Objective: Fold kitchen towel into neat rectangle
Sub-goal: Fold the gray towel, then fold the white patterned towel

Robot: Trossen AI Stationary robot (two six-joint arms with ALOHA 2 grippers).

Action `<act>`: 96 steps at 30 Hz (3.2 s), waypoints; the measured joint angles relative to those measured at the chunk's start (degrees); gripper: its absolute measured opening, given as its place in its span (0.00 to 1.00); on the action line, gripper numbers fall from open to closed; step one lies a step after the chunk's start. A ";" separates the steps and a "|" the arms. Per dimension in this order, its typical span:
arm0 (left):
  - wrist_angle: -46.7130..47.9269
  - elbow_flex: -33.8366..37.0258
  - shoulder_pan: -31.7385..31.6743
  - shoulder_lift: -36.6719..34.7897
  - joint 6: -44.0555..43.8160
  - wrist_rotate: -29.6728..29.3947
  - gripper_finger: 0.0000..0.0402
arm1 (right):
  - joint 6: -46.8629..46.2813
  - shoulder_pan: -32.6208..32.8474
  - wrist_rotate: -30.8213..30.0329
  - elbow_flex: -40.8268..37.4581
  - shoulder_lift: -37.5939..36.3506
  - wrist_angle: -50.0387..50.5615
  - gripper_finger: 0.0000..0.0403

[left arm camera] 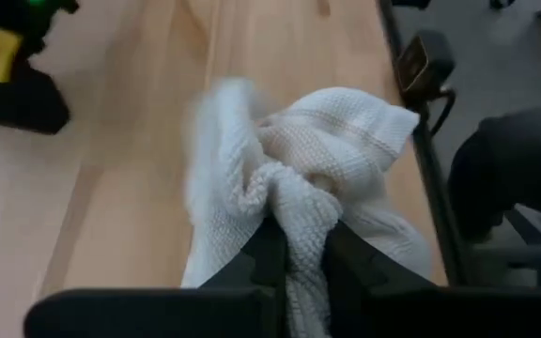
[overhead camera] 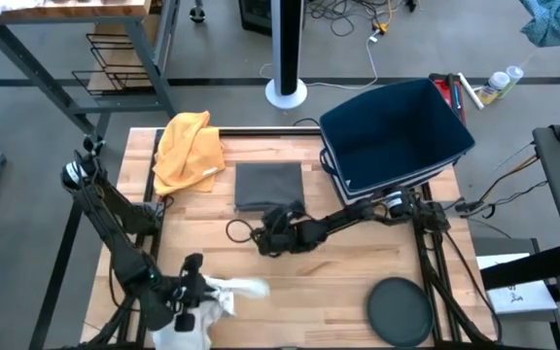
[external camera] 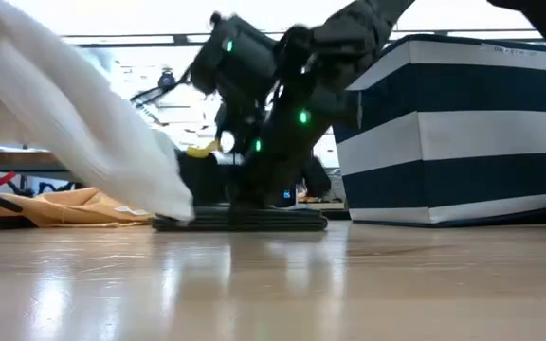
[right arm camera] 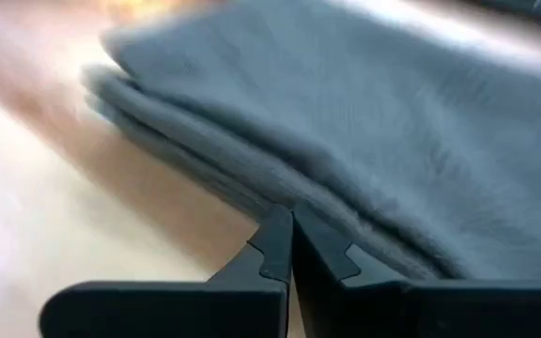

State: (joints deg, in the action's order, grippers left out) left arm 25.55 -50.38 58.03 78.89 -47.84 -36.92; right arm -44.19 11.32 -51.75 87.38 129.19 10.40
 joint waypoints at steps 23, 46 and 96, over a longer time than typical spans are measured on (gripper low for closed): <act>-35.42 11.39 -7.63 -4.33 21.29 -12.37 0.08 | 21.88 28.76 -1.88 0.19 -13.19 -0.29 0.10; -50.43 19.16 -9.32 -3.01 19.72 -15.15 0.09 | 14.21 21.55 11.28 0.41 -10.24 -2.34 0.37; -45.14 14.63 -22.84 -10.32 38.86 -17.53 0.58 | 44.12 -2.14 3.40 0.34 -41.26 13.21 0.00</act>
State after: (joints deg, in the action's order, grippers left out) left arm -19.59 -35.75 35.19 68.58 -8.99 -54.46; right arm -0.07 9.18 -48.35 87.72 87.94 23.61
